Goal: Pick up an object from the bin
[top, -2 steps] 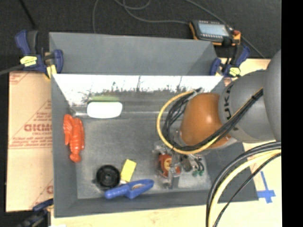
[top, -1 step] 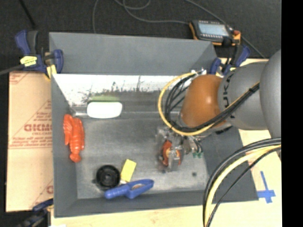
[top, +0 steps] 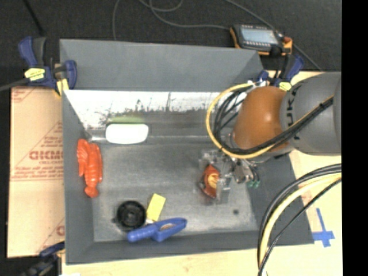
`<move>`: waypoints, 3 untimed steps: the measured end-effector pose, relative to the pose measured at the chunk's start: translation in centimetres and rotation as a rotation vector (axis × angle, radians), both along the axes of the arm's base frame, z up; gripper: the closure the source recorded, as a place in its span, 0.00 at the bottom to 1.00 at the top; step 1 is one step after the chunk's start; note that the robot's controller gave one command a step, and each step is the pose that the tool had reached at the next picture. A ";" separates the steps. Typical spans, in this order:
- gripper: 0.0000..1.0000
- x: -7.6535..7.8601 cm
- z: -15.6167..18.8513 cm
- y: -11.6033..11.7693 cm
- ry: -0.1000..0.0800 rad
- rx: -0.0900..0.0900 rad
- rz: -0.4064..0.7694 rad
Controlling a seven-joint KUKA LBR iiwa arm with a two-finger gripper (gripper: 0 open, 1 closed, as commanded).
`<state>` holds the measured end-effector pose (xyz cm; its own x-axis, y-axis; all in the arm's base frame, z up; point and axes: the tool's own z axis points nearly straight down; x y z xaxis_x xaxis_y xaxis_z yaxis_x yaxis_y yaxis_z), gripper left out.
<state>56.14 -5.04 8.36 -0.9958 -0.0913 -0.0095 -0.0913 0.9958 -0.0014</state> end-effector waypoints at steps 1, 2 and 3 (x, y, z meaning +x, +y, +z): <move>0.00 -0.3 -0.9 -2.6 0.010 0.002 -0.029; 1.00 0.0 0.5 -3.2 0.007 0.000 -0.055; 1.00 -0.1 0.5 -3.3 0.007 -0.001 -0.053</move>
Offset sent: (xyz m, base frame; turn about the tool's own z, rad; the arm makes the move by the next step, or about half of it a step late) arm -0.0005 -0.0318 0.0056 0.0597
